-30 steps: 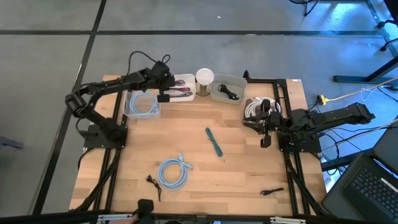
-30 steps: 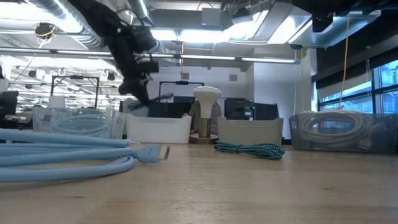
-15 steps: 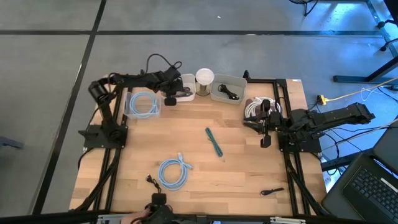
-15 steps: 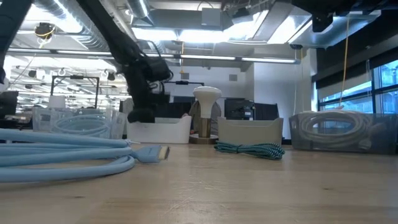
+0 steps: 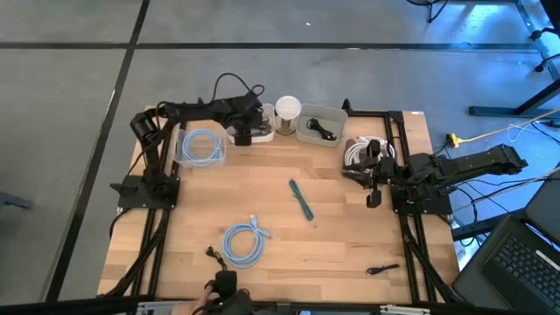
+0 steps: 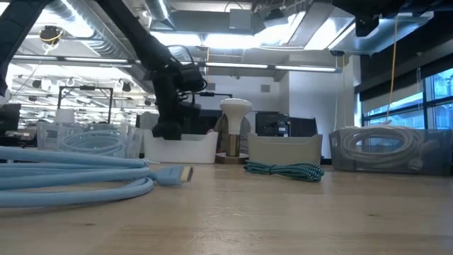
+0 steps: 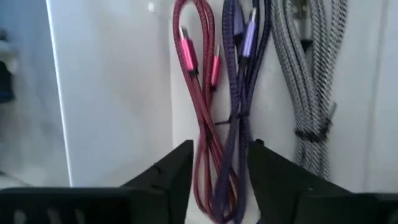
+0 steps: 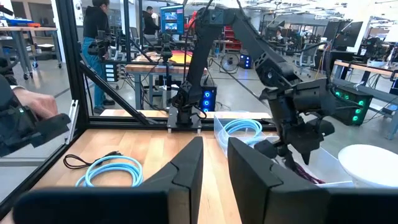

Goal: Pick & Place USB Port
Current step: Put the blue HDMI cable into the transparent bin

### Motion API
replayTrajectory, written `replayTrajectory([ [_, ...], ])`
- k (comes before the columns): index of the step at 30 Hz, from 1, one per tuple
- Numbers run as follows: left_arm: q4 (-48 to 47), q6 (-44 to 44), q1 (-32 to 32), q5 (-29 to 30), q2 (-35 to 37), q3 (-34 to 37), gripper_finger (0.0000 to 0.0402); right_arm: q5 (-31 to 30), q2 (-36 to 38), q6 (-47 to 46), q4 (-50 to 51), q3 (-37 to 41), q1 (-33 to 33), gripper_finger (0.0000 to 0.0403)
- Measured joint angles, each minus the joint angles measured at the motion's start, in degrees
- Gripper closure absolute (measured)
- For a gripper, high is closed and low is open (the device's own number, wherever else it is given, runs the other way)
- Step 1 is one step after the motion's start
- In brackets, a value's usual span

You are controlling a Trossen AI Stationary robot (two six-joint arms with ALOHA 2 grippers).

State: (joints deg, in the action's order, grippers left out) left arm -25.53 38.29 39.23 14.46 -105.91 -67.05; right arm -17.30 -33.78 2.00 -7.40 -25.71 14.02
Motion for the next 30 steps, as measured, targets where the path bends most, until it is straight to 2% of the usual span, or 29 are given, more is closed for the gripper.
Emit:
replayTrajectory([
  [5,-12.68,-4.77,-1.11,0.46,0.20,-5.84,0.0237,0.00,0.00,0.00,0.01,0.00,0.01,0.0326],
  [7,-17.32,-6.67,-1.98,-1.35,1.22,-7.79,0.0236,0.00,0.00,0.00,0.01,0.00,0.00,0.0326],
  [12,-20.09,-9.71,-5.55,-5.31,7.78,-9.00,0.0242,0.00,0.00,0.00,0.02,0.00,0.00,0.0326],
  [15,-21.45,-13.83,-8.34,-11.09,13.30,-9.00,0.0246,0.00,0.00,0.00,0.02,0.00,0.02,0.0326],
  [18,-21.32,-20.24,-12.00,-22.60,18.74,-8.23,0.0248,0.00,0.00,0.00,0.01,0.00,0.02,0.0326],
  [20,-21.44,-23.73,-15.72,-27.63,21.89,-6.47,0.0249,0.00,0.00,0.00,0.01,0.00,0.01,0.0326],
  [25,-21.63,-31.49,-28.68,-27.80,26.77,0.45,0.0246,0.00,0.00,0.01,0.00,0.00,0.01,0.0326],
  [30,-17.45,-41.60,-43.64,-29.34,27.52,7.41,0.0245,0.00,0.00,0.01,0.02,0.00,0.00,0.0326],
])
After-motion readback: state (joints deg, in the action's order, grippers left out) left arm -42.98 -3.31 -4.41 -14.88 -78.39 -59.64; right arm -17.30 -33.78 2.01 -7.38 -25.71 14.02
